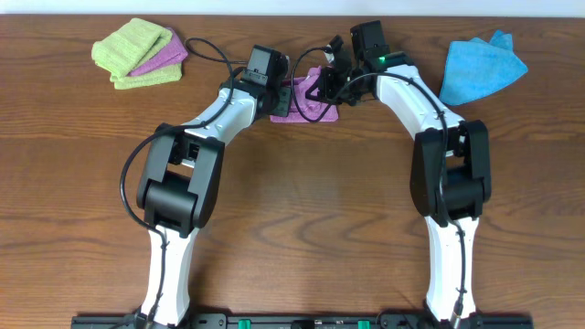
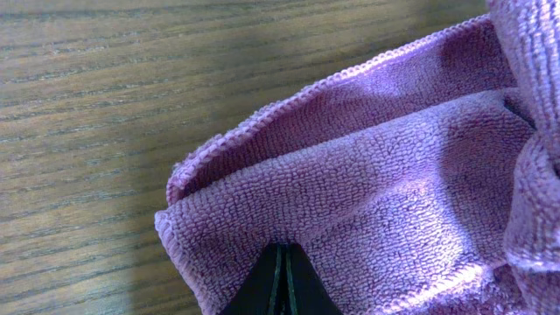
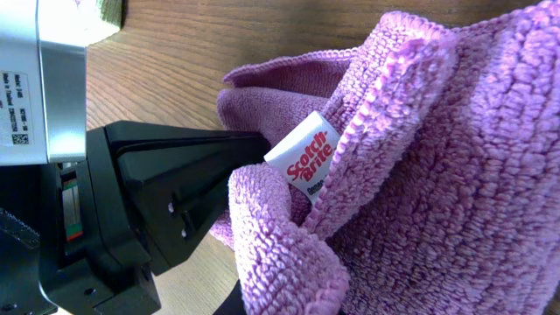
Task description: Fold the cloth
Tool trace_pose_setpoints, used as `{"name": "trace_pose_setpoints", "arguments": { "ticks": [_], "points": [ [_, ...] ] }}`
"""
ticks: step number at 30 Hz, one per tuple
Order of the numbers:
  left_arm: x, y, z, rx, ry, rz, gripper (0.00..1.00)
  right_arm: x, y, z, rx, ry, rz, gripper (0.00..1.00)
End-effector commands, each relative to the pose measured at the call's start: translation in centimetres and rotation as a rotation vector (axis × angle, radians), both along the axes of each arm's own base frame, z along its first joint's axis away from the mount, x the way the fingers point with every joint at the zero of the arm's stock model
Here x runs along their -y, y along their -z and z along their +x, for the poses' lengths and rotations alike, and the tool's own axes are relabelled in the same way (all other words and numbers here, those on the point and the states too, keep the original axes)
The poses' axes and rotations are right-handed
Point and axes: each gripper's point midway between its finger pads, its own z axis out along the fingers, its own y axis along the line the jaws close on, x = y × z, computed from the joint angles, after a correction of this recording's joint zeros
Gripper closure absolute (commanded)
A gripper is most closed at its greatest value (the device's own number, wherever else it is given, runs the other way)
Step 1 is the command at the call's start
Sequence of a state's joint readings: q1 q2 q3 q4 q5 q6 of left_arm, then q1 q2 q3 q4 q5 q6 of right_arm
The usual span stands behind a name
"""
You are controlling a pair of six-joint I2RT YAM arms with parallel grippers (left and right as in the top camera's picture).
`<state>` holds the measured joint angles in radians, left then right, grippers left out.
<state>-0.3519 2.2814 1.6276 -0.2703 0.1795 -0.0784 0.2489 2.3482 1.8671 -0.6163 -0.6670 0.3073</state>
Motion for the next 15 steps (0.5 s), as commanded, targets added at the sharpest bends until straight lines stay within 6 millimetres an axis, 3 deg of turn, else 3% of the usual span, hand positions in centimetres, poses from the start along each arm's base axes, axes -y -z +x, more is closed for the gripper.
{"name": "trace_pose_setpoints", "arguments": {
  "ticks": [1,7,15],
  "points": [
    [-1.1,0.2,-0.7,-0.042,-0.017,-0.007,0.95,0.1,-2.3,0.7,0.039,0.016,0.010,0.99],
    [-4.1,-3.6,0.4,0.000,-0.075,-0.022,0.94,0.2,-2.2,0.7,0.038,0.017,0.010,0.99],
    [-8.2,-12.3,1.7,0.151,-0.152,-0.064,0.91,0.2,-2.3,0.7,0.039,0.019,0.010,0.98]
  ]
}}
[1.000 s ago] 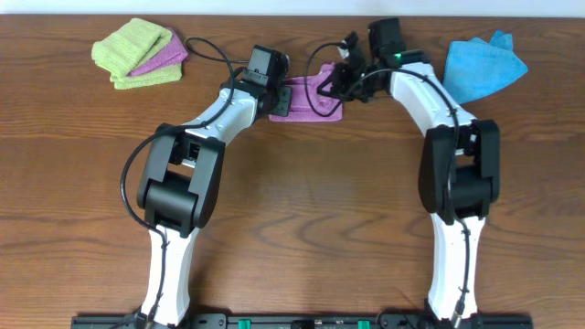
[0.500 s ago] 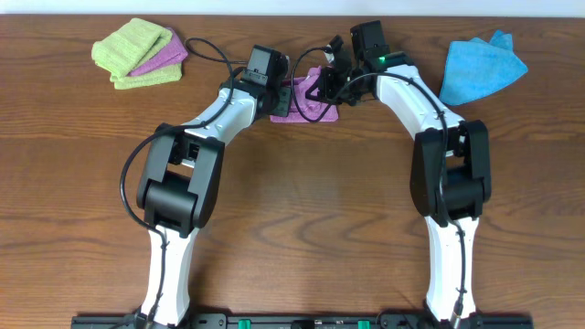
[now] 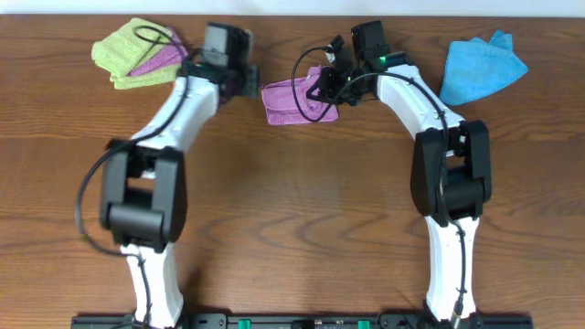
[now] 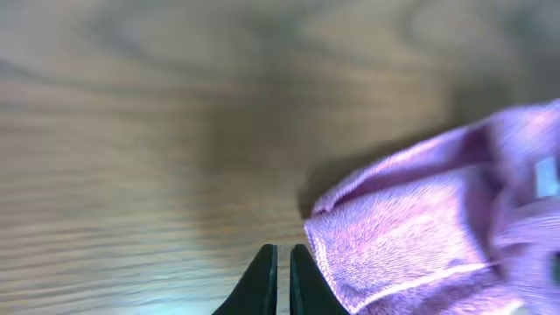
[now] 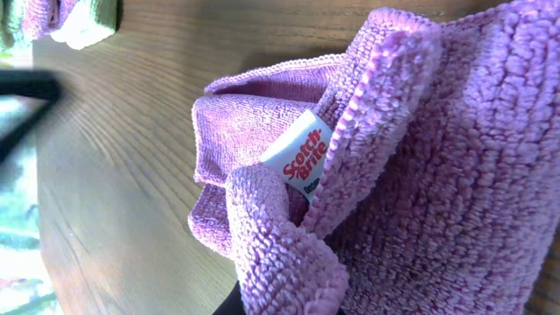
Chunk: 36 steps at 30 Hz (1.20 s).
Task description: Fold the cloth
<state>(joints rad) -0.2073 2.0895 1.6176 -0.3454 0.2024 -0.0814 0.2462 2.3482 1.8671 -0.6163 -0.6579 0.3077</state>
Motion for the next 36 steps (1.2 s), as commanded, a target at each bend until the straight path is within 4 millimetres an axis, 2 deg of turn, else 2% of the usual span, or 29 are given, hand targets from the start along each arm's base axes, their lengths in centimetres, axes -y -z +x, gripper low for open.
{"name": "trace_pose_setpoints", "arguments": {
  "ticks": [1,4,8,12,16,24,30,36],
  "points": [
    [-1.2,-4.3,-0.2,0.064,-0.025,-0.014,0.91,0.0,-2.4,0.6,0.038,0.012,0.018,0.98],
    [-2.2,-6.4,-0.7,0.086,-0.042,-0.018,0.92,-0.1,-2.4,0.6,0.035,0.016,0.021,0.99],
    [-3.4,-8.4,-1.1,0.108,-0.060,-0.025,0.92,-1.7,-2.4,-0.1,0.038,-0.017,0.023,0.99],
    [-3.2,-8.2,-1.6,0.084,-0.048,-0.040,0.92,-3.4,-2.6,-0.5,0.060,-0.047,0.027,0.99],
    [-2.7,-8.1,-1.9,0.070,-0.027,-0.064,0.94,-4.1,-2.4,-0.6,0.077,-0.051,0.003,0.99],
    [-1.9,-8.3,-2.2,0.062,0.007,-0.102,0.94,-3.6,-1.7,0.1,0.106,-0.015,-0.074,0.99],
    [-1.9,-8.3,-2.2,0.062,0.007,-0.102,0.93,-3.7,-2.3,1.1,0.139,0.016,-0.062,0.99],
    [-1.9,-8.3,-2.2,0.063,0.007,-0.102,0.93,-4.0,-2.3,1.1,0.139,0.016,-0.057,0.99]
  ]
}}
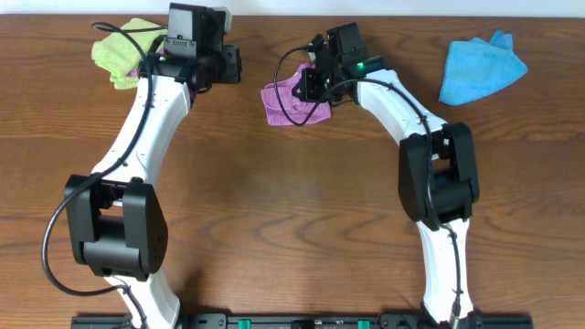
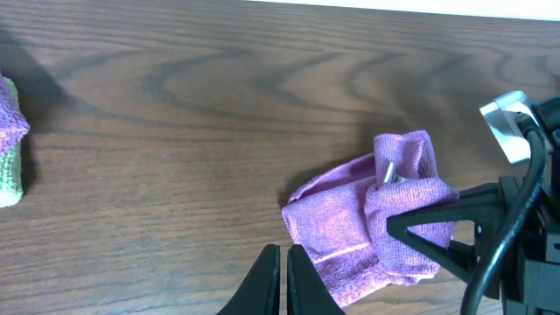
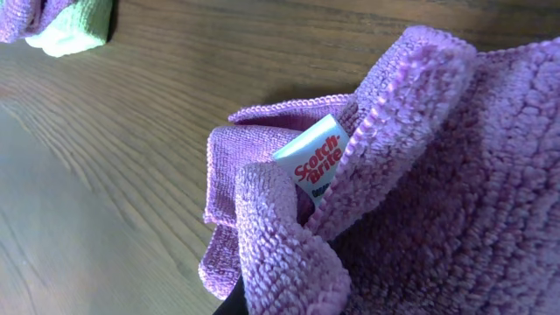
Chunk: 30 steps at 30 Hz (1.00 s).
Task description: Fold the cloth
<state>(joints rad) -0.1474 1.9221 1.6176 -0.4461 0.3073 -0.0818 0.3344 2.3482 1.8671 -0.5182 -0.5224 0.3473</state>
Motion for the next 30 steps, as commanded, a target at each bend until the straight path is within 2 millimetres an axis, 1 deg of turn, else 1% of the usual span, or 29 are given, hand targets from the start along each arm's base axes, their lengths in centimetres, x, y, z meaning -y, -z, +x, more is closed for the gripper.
{"name": "trace_pose_setpoints", "arguments": {
  "ticks": [1,4,5,7,8,9,10,11,17,21,23,24,25,26,28,30],
  "points": [
    [-0.1,-0.9,-0.3,0.012,-0.001,-0.011,0.93,-0.7,-2.4,0.3,0.038,0.006,0.018,0.99],
    [-0.1,-1.0,-0.3,0.014,-0.001,-0.011,0.93,-0.8,-2.4,0.3,0.039,0.004,0.017,0.98],
    [-0.1,-1.0,-0.3,0.014,-0.001,-0.011,0.93,-0.8,-2.4,0.3,0.038,0.004,0.017,0.95],
    [-0.1,-1.0,-0.3,0.014,-0.001,-0.011,0.94,-0.8,-2.4,0.3,0.037,0.002,0.020,0.44],
    [-0.1,-1.0,-0.3,0.014,-0.001,-0.011,0.93,-1.1,-2.5,0.1,0.034,-0.007,0.033,0.36],
    [-0.1,-1.0,-0.3,0.014,-0.001,-0.011,0.93,-1.2,-2.6,0.0,0.031,-0.012,0.040,0.29],
    [-0.1,-1.0,-0.2,0.015,-0.001,-0.011,0.93,-1.3,-2.7,-0.1,0.028,-0.018,0.048,0.17],
    [-0.1,-1.0,-0.2,0.017,-0.001,-0.011,0.93,-1.4,-2.8,-0.2,0.025,-0.025,0.058,0.01],
    [-0.1,-1.2,0.0,0.027,-0.004,-0.010,0.92,-2.5,-3.7,-1.0,0.005,-0.079,0.136,0.01],
    [-0.2,-1.1,-0.1,0.024,-0.006,-0.008,0.92,-2.6,-4.5,-1.1,-0.003,-0.100,0.180,0.01],
    [-0.6,-0.8,-0.2,0.009,-0.016,-0.002,0.91,-2.1,-5.3,-0.8,0.003,-0.097,0.194,0.01],
    [-0.9,-0.7,-0.3,0.002,-0.020,-0.001,0.86,-1.7,-5.8,-0.5,0.011,-0.089,0.194,0.01],
    [-1.3,-0.5,-0.4,-0.008,-0.027,0.000,0.72,-1.0,-6.7,0.0,0.027,-0.077,0.191,0.01],
    [-1.6,-0.4,-0.5,-0.020,-0.033,-0.002,0.63,-0.2,-7.5,0.5,0.044,-0.067,0.184,0.01],
    [-2.3,0.0,-1.0,-0.051,-0.040,-0.015,0.48,2.0,-9.4,1.4,0.084,-0.036,0.143,0.01],
    [-2.5,0.2,-1.4,-0.078,-0.032,-0.037,0.39,4.2,-11.1,1.7,0.117,-0.018,0.080,0.01]
  ]
}}
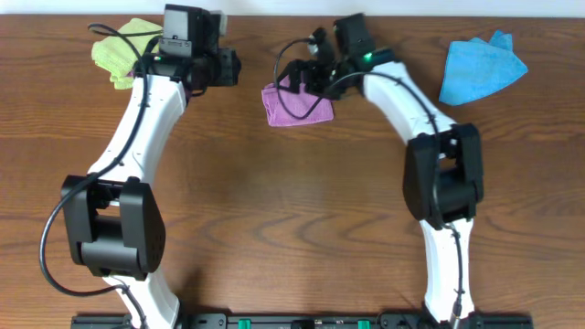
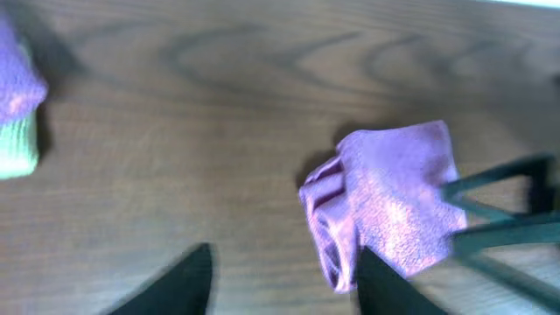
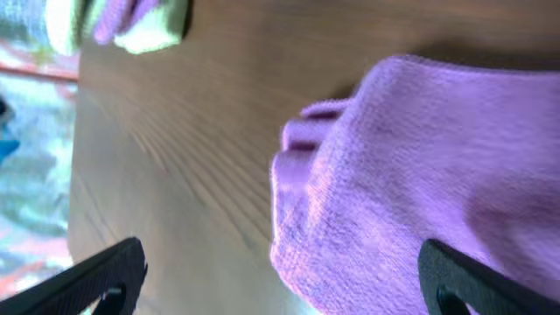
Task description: Fold the cloth
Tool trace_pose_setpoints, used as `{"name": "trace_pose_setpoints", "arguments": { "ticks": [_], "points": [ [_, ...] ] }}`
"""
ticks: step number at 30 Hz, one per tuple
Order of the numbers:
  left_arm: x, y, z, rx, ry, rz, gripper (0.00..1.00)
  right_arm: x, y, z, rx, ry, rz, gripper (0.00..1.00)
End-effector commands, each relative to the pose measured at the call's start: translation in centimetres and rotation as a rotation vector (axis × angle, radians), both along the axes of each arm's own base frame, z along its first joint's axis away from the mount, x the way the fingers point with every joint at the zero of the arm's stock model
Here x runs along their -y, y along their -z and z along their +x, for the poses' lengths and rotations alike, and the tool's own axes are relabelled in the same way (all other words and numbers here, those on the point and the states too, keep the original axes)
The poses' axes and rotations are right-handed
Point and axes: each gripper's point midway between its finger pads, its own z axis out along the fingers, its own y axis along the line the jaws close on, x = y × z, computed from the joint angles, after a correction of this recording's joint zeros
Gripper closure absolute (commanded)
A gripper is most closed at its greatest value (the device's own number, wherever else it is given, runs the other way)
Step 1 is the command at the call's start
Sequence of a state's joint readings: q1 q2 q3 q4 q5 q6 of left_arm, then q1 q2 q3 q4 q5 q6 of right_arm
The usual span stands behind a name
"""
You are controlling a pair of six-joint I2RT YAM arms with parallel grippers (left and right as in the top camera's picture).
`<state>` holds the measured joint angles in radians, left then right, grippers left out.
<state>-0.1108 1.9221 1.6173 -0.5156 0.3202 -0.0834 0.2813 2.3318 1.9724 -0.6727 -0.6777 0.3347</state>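
The purple cloth (image 1: 297,103) lies on the wooden table (image 1: 292,210) as a small folded bundle, with layered edges showing on its left side (image 2: 394,197). My right gripper (image 1: 308,79) hovers open just over its far edge, the cloth (image 3: 411,175) spread below between the two wide-apart fingers (image 3: 96,280). My left gripper (image 1: 228,68) is open to the left of the cloth, holding nothing; in the left wrist view it (image 2: 280,284) is blurred, with bare table between its fingers (image 2: 179,282).
A stack of folded green and purple cloths (image 1: 117,55) sits at the far left corner behind the left arm; its end shows too (image 2: 16,122). A crumpled blue cloth (image 1: 484,66) lies at the far right.
My right gripper has let go of the purple cloth and stands open above it. The left gripper, shut before, is now open. The cloth lies flatter on the table.
Both grippers were shut at the purple cloth, left at its edge, right pinching a raised fold. Then the left gripper was off to the left, shut and empty, later nearer the stack. The right kept its hold, and now both are open with the cloth lying free.
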Motion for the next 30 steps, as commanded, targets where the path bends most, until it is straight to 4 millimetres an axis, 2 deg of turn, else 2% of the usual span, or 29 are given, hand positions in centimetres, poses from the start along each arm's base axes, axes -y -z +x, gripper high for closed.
{"name": "trace_pose_setpoints", "arguments": {
  "ticks": [1,4,8,10,12,17,20,22,23,25,28,30],
  "points": [
    [-0.7,-0.7,-0.7,-0.018,-0.001,-0.043,0.35,4.6,-7.6,2.0,0.189,0.037,-0.077,0.01],
    [-0.6,-0.2,-1.5,-0.052,0.016,-0.044,0.20,9.6,-9.6,0.3,0.191,0.059,-0.313,0.01],
    [0.3,0.2,-2.1,-0.068,0.042,-0.036,0.05,14.4,-12.9,-3.4,0.206,0.065,-0.570,0.01],
    [0.7,0.3,-2.2,-0.072,0.049,-0.036,0.02,16.1,-15.0,-5.4,0.217,0.081,-0.653,0.01],
    [0.9,0.5,-2.3,-0.078,0.053,-0.036,0.05,17.5,-17.5,-8.0,0.226,0.092,-0.702,0.01],
    [1.6,1.4,-3.2,-0.112,0.082,-0.076,0.05,19.8,-24.3,-13.4,0.346,0.175,-0.713,0.01],
    [2.0,2.3,-3.8,-0.134,0.097,-0.097,0.05,21.7,-27.0,-17.1,0.425,0.247,-0.745,0.01],
    [2.2,2.9,-4.0,-0.140,0.102,-0.106,0.05,22.3,-27.6,-19.9,0.468,0.270,-0.743,0.00],
    [2.3,3.3,-4.2,-0.145,0.106,-0.109,0.04,23.1,-27.3,-22.0,0.482,0.288,-0.762,0.01],
    [2.9,3.9,-4.6,-0.152,0.119,-0.111,0.05,24.2,-26.0,-25.2,0.481,0.303,-0.788,0.01],
    [4.0,5.2,-5.2,-0.156,0.134,-0.064,0.05,25.0,-22.6,-30.1,0.465,0.318,-0.783,0.01],
    [5.2,5.8,-5.5,-0.149,0.156,-0.048,0.04,25.4,-21.0,-32.2,0.469,0.358,-0.758,0.01]
  ]
}}
